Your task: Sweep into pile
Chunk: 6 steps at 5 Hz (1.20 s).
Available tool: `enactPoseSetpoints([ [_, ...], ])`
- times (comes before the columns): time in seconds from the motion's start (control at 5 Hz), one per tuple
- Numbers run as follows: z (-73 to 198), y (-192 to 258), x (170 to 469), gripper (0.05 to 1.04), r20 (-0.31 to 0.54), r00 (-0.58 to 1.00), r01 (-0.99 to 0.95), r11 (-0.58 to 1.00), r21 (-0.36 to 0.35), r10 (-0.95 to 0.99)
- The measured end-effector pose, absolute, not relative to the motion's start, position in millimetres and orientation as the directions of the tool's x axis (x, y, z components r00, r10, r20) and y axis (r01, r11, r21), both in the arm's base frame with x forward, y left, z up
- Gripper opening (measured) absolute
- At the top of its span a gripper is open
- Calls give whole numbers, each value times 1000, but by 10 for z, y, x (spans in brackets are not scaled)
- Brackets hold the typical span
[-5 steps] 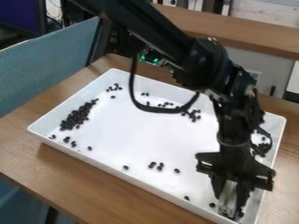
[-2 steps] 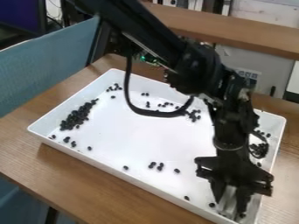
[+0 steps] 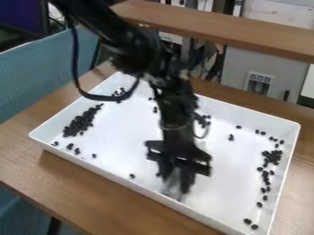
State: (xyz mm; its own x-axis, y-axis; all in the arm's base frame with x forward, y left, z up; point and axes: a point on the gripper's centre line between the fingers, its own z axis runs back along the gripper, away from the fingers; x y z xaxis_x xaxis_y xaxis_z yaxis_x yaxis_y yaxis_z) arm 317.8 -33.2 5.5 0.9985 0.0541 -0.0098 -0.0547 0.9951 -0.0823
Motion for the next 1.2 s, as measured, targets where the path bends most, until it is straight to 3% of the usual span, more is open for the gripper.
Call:
enactPoseSetpoints([
  [0.4,52,574,3068,394,-15,999,-28,997,73,29],
  [0.6,41,1056,3018,394,-11,998,-60,992,110,62],
  [1.0,81,1748,3021,394,-42,997,-60,991,122,66],
  [1.2,135,1631,3154,394,-9,1000,-28,995,98,29],
])
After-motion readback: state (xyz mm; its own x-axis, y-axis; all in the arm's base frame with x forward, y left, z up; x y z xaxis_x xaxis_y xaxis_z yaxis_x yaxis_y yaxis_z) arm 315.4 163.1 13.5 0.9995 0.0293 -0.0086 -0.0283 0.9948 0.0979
